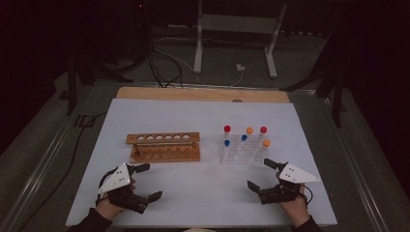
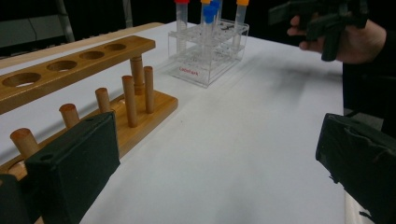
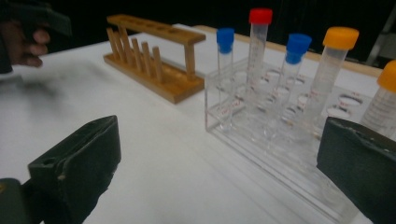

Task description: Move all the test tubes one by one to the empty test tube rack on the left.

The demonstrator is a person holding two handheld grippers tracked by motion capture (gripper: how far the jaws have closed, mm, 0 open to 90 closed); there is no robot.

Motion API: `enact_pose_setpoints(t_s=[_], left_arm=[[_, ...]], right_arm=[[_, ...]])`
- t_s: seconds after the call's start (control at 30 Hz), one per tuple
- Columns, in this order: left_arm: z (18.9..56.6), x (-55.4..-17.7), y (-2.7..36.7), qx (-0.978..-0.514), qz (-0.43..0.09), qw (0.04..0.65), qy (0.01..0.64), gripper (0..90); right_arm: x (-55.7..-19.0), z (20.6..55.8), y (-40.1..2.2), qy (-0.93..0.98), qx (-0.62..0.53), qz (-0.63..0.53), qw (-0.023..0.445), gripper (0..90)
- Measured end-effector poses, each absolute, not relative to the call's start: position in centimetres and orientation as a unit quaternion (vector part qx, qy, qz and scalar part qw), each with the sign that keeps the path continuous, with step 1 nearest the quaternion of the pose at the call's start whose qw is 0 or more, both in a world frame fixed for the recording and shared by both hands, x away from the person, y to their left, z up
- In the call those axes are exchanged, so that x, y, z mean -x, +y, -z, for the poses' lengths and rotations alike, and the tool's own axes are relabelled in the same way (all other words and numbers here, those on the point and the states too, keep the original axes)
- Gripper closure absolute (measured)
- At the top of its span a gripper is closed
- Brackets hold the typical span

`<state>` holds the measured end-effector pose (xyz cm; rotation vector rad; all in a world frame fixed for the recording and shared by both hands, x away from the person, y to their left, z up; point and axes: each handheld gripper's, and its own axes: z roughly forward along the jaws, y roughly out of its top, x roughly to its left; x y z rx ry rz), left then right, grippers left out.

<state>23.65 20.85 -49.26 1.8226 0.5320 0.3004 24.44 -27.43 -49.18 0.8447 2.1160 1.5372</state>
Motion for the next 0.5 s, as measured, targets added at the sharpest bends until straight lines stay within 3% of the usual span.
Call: enact_pose_setpoints(t_s=[0.27,0.5], left_arm=[[49.28,-23.67,20.9,-0.777,-0.124,0.573,0.228,0.5],[49.22,-23.63,20.85,-0.778,-0.124,0.574,0.226,0.5]], right_arm=[[-24.75,49.5,-26.72,0.787,-0.305,-0.51,0.163,0.0],[-24.63,49.48,-26.52,0.786,-0.305,-0.506,0.179,0.0]])
